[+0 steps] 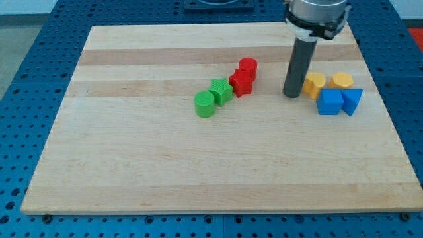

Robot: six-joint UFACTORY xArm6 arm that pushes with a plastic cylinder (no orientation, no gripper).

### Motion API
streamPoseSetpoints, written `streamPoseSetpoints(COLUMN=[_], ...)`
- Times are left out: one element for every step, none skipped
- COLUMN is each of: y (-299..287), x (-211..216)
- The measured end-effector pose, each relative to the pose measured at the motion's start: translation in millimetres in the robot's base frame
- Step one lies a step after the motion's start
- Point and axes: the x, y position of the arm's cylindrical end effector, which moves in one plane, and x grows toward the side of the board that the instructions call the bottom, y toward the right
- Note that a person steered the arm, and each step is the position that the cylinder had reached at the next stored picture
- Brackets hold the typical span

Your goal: Bring the red circle towards the bottom center

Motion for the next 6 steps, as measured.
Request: streamPoseSetpoints(y=[-20,-22,-21,-43,-74,-78], x=[-4,-39,-81,-104,-97,-83])
